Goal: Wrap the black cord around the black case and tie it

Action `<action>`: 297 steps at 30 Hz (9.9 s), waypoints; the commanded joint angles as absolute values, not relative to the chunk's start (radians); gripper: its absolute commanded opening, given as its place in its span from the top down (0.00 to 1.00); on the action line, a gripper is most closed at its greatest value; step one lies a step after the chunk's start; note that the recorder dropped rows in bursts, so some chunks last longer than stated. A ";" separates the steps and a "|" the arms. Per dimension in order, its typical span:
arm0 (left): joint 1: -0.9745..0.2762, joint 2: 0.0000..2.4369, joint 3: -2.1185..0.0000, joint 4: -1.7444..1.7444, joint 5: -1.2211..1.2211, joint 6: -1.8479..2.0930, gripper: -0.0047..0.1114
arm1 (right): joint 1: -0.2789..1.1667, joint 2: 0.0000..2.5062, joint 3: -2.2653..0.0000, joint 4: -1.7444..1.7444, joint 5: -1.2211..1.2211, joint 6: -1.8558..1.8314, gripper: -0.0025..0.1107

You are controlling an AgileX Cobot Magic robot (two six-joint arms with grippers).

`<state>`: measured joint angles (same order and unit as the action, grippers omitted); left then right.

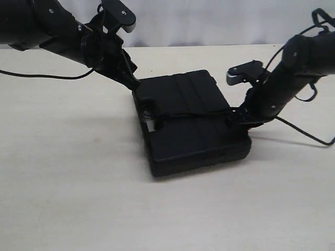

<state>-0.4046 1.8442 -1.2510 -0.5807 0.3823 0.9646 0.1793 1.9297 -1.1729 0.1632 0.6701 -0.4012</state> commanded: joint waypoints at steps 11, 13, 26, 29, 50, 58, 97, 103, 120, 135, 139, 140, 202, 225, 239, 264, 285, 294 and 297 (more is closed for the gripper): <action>-0.402 1.835 -1.246 -0.589 0.409 0.996 0.96 | 0.373 1.929 -1.286 0.116 0.872 -0.422 0.94; -0.402 1.835 -1.246 -0.589 0.418 0.998 0.96 | 0.373 1.926 -1.294 0.085 0.897 -0.426 0.94; -0.402 1.835 -1.246 -0.596 0.520 1.102 0.96 | 0.375 1.832 -1.370 -0.087 0.975 -0.304 0.59; -0.402 1.837 -1.246 -0.596 0.522 1.102 0.96 | 0.375 1.837 -1.366 -0.019 0.992 -0.399 0.55; -0.402 1.837 -1.246 -0.597 0.522 1.102 0.96 | 0.375 1.964 -1.301 -0.276 0.691 -0.238 0.64; -0.402 1.837 -1.246 -0.602 0.509 1.102 0.96 | 0.375 1.971 -1.301 -0.397 0.597 -0.110 0.70; -0.444 1.896 -1.246 -0.912 0.679 1.573 0.96 | 0.316 1.986 -1.170 -0.555 0.599 -0.011 0.94; -0.444 1.895 -1.246 -0.910 0.679 1.573 0.96 | 0.316 1.986 -1.164 -0.555 0.597 -0.011 0.94; -0.444 1.895 -1.246 -0.910 0.688 1.573 0.96 | 0.316 1.848 -1.192 -0.479 0.679 -0.014 0.53; -0.444 1.895 -1.246 -0.910 0.703 1.573 0.96 | 0.267 1.794 -1.035 -0.434 0.763 -0.112 0.53; -0.444 1.895 -1.246 -0.910 0.703 1.573 0.96 | 0.228 1.832 -1.011 -0.524 0.733 0.031 0.53; -0.444 1.895 -1.246 -0.910 0.703 1.573 0.96 | 0.218 1.845 -1.011 -0.526 0.733 0.038 0.53; -0.444 0.504 -0.651 -1.191 0.078 1.243 0.96 | 0.596 0.731 -0.854 -0.344 0.176 0.284 0.94; -0.444 0.152 -0.653 -1.180 0.261 1.225 0.96 | 0.596 0.470 -0.703 -0.344 0.147 0.284 0.94; -0.444 0.152 -0.653 -1.180 0.263 1.225 0.96 | 0.596 0.470 -0.703 -0.344 0.147 0.284 0.94; -0.444 0.148 -0.653 -0.382 0.339 0.518 0.96 | 0.596 0.470 -0.703 -0.344 0.147 0.284 0.94; -0.202 0.132 -0.507 0.120 0.270 -0.137 0.96 | 0.596 0.470 -0.703 -0.344 0.147 0.284 0.94; -0.090 0.058 -0.231 0.065 -0.098 -0.073 0.96 | 0.596 0.470 -0.703 -0.344 0.147 0.284 0.94; -0.062 0.022 -0.150 0.065 -0.169 -0.047 0.96 | 0.596 0.470 -0.703 -0.344 0.147 0.284 0.94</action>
<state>-0.0847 0.0524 -0.2127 0.0746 -0.0841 -0.0743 0.5938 0.4751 -0.7081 -0.3449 0.1436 0.2783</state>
